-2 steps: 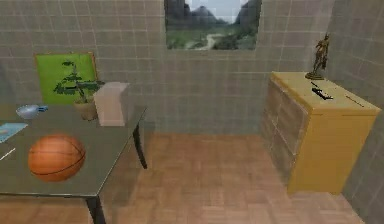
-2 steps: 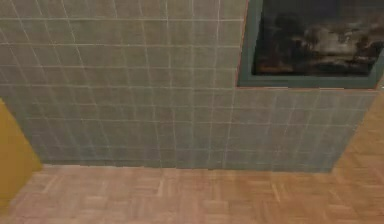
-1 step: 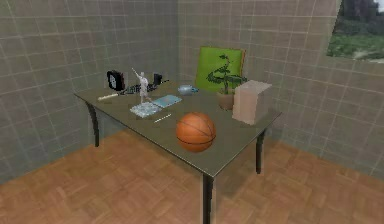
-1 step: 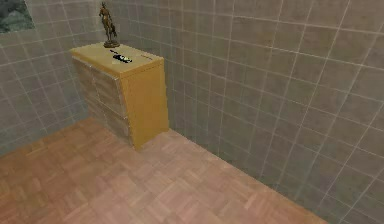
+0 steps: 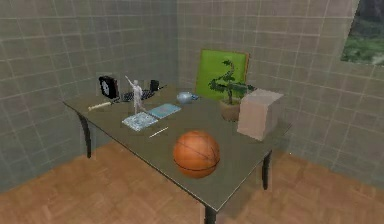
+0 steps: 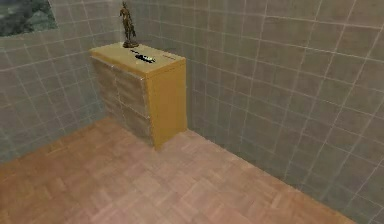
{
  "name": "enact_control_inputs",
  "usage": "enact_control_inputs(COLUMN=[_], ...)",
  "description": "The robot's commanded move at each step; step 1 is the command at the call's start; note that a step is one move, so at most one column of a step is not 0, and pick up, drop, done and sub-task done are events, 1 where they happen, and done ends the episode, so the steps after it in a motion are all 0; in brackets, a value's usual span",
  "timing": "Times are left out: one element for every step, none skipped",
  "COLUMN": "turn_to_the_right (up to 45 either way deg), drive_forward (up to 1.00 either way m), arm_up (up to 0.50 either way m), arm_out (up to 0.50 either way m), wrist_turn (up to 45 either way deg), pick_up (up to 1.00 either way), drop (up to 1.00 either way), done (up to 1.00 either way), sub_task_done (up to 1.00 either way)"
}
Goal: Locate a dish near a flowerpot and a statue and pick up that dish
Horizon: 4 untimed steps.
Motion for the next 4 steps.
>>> enact_control_inputs(turn_to_the_right=[-45.0, 0.0, 45.0, 45.0], drive_forward=[0.00, 0.70, 0.00, 0.00], arm_up=[0.00, 0.00, 0.00, 0.00], arm_out=[0.00, 0.00, 0.00, 0.00], wrist_turn=[0.0, 0.0, 0.0, 0.0], pick_up=[0.00, 0.00, 0.00, 0.00], drop=[0.00, 0.00, 0.00, 0.00], done=[0.00, 0.00, 0.00, 0.00], sub_task_done=[0.00, 0.00, 0.00, 0.00])
